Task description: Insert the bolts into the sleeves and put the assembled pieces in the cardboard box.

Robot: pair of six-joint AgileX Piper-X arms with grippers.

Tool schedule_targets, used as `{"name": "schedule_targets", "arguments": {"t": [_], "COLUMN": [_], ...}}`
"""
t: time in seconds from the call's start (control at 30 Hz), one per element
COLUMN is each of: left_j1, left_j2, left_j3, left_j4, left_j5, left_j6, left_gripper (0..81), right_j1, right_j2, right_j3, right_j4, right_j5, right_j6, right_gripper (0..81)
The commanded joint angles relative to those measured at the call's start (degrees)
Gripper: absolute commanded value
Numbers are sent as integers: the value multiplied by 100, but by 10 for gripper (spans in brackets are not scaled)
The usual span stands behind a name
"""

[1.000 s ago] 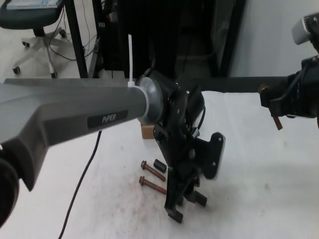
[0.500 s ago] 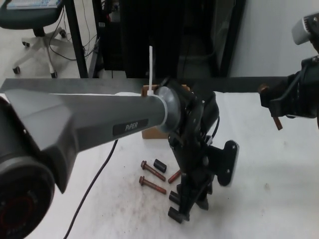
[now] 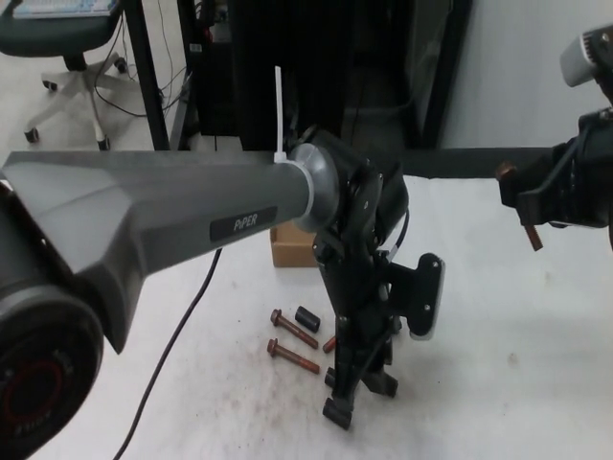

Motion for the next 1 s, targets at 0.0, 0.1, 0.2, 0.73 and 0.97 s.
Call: {"name": "schedule_targets", "arguments": {"t": [0.0, 0.1, 0.2, 0.73, 0.97], "left_j1": [0, -13, -13, -199, -208], "left_j2": [-19, 5, 45, 186, 207], "left_j3": [-40, -40, -40, -40, -40], "left_j4": [23, 8, 8, -74, -90], "left_j5": [-32, -105, -105, -105, -250], "left_j6": [3, 3, 3, -49, -49], "left_gripper": [328, 328, 328, 328, 328], "right_j1": [3, 3, 3, 3, 1], "right_j2": [-78, -78, -78, -78, -78], "right_j3": [-26, -26, -26, -26, -26], "right_j4": [-80, -80, -80, -80, -80], "right_j5": [-35, -35, -35, -35, -52], "right_j6": [-31, -31, -31, -31, -31], "right_gripper": [8, 8, 8, 8, 8]}}
